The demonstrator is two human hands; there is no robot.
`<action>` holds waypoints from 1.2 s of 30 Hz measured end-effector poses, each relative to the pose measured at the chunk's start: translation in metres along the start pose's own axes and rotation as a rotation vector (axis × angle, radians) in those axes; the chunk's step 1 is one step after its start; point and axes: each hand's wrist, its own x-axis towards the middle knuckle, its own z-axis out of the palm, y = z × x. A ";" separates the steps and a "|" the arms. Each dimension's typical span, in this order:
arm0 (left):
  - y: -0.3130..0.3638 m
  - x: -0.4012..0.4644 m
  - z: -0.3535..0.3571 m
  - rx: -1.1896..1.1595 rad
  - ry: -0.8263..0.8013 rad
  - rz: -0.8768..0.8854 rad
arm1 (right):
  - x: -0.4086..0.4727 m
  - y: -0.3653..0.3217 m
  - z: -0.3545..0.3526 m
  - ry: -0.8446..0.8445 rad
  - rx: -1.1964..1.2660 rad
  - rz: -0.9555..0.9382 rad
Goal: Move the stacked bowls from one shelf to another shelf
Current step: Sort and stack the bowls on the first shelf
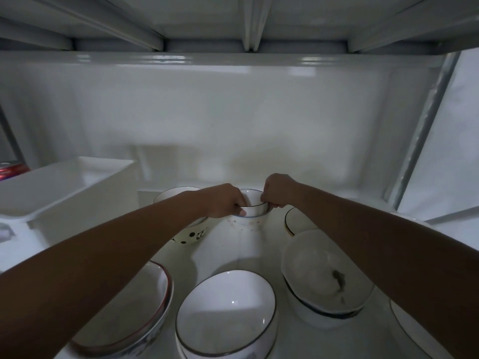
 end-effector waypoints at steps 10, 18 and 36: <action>0.007 -0.012 -0.001 0.056 -0.015 -0.014 | -0.018 -0.003 -0.008 0.023 -0.088 -0.062; -0.010 -0.048 -0.020 -0.044 0.307 0.058 | -0.049 -0.021 -0.023 0.110 0.027 -0.197; -0.030 -0.258 -0.014 -0.785 -0.123 -0.689 | -0.130 -0.126 0.033 -0.656 0.230 -0.347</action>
